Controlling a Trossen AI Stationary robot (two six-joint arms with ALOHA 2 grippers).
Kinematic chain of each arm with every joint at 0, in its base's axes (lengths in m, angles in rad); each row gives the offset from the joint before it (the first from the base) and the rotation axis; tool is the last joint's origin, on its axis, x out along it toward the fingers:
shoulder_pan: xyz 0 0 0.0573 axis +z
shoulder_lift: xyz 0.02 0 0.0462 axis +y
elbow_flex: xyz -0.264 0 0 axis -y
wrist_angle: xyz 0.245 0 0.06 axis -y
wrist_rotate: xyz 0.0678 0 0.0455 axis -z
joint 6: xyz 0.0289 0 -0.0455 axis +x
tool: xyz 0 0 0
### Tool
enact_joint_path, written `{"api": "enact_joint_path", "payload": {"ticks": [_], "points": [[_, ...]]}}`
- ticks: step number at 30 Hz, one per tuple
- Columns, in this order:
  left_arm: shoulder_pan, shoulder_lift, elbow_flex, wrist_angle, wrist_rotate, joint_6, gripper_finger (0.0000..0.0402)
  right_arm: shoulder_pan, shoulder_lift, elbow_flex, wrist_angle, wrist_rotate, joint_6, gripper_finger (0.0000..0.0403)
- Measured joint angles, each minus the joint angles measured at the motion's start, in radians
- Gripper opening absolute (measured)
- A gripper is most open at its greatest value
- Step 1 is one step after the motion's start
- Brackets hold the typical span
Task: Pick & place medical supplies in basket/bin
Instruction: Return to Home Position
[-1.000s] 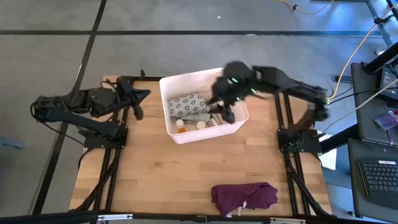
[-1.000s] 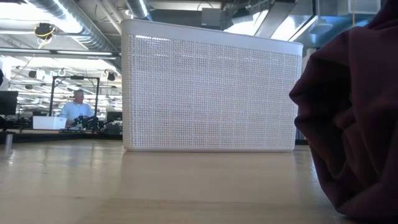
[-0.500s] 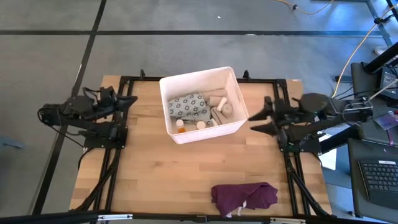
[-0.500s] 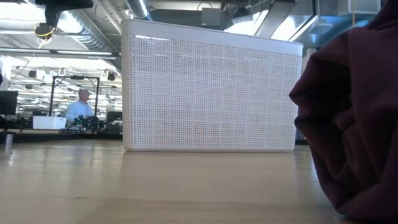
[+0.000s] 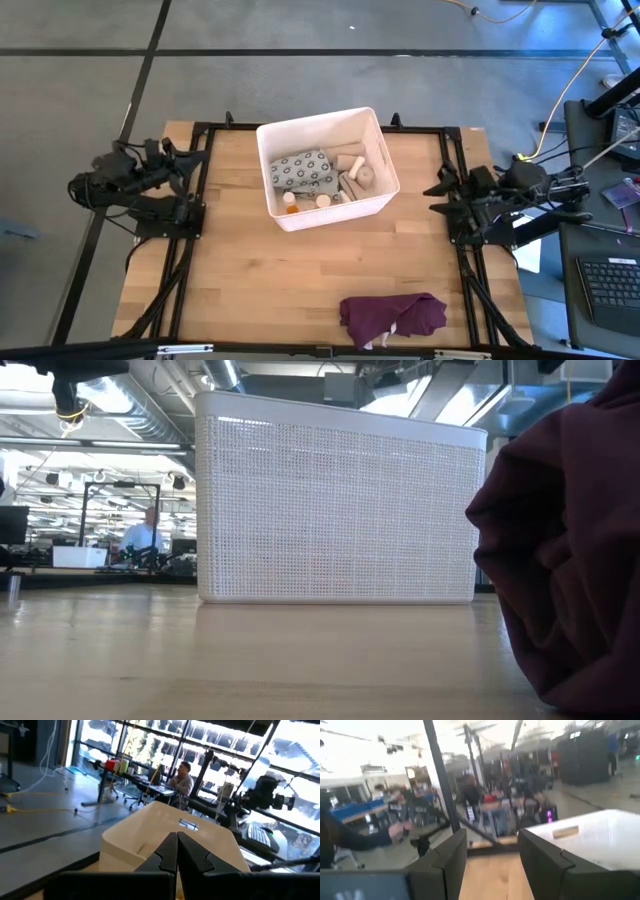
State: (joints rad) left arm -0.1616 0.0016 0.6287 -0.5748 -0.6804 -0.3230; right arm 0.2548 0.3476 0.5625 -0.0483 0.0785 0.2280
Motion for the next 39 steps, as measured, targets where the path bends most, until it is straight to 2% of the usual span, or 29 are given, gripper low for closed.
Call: {"api": "enact_joint_path", "payload": {"ticks": [9, 14, 20, 26, 31, 39], "points": [[0.000, 0.001, -0.018, -0.066, -0.053, -0.014, 0.0008, -0.001, -0.208, -0.164, 0.008, 0.001, -0.010, 0.0179], [0.000, 0.000, -0.019, -0.101, -0.059, -0.084, 0.0003, 0.000, -0.348, -0.234, 0.023, -0.026, -0.088, 0.0179], [0.000, 0.000, -0.152, 0.029, -0.051, -0.086, 0.0004, -0.001, -0.341, -0.265, 0.060, -0.012, -0.127, 0.0179], [0.000, -0.001, -0.317, 0.221, 0.067, -0.040, 0.0007, -0.001, -0.346, -0.316, 0.099, -0.035, -0.095, 0.0179], [0.000, -0.001, -0.427, 0.412, 0.231, 0.012, 0.0003, -0.001, -0.346, -0.400, 0.163, -0.020, -0.023, 0.0179], [0.000, -0.001, -0.513, 0.476, 0.276, -0.031, 0.0007, -0.001, -0.346, -0.527, 0.331, -0.010, -0.049, 0.0179]]}}
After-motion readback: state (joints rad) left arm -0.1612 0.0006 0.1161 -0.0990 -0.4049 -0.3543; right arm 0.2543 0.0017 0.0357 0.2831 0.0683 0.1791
